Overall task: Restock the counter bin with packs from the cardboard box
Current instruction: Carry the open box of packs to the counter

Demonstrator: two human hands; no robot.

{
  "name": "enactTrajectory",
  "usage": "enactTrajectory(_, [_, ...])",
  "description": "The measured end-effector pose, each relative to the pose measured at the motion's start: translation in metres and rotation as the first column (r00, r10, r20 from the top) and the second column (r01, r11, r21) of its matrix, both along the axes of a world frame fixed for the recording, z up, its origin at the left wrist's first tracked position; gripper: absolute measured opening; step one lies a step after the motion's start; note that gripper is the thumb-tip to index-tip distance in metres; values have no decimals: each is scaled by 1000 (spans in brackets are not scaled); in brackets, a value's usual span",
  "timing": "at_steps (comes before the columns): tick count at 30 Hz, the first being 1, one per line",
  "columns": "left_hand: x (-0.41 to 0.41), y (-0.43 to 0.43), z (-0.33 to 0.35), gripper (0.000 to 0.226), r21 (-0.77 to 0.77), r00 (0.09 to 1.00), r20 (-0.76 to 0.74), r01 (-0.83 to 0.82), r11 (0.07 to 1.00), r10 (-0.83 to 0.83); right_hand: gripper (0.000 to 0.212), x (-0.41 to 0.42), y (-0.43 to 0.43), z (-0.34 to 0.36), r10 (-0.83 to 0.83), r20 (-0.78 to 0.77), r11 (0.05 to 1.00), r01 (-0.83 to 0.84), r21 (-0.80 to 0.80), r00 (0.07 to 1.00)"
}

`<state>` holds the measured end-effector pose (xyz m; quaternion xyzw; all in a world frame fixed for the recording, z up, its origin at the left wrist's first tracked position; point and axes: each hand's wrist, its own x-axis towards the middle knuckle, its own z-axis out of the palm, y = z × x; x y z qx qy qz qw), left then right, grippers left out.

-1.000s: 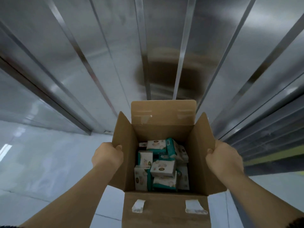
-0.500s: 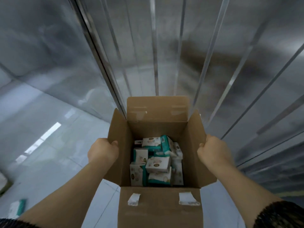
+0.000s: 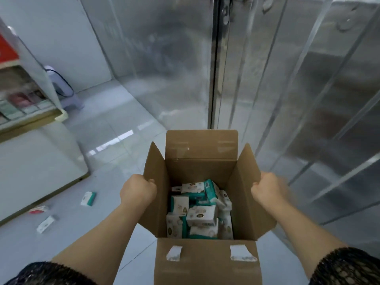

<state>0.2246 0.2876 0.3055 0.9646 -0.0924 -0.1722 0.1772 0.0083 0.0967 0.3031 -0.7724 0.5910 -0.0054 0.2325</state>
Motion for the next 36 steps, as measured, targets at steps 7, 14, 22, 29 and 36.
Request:
enactTrajectory(7, [10,28,-8,29,43,959,-22,-283,958,284,6,68,-22,1,312,-44,950,-310,40,949])
enactTrajectory(14, [14,90,-1,32,-15,847,-25,-532,847,532,5,149,0,16,556,-51,831,-557,-7,830])
enactTrajectory(22, [22,201,10,31,11,707,28,-707,707,706,6,230,94,31,762,-63,645,-764,-18,645])
enactTrajectory(29, [36,313,9,32,-56,582,26,-811,582,813,9,284,203,25,858,-24,513,-858,-12,513])
enactTrajectory(36, [51,391,7,33,-44,460,-1,-887,459,888,11,339,290,11,908,-27,418,-908,-27,419])
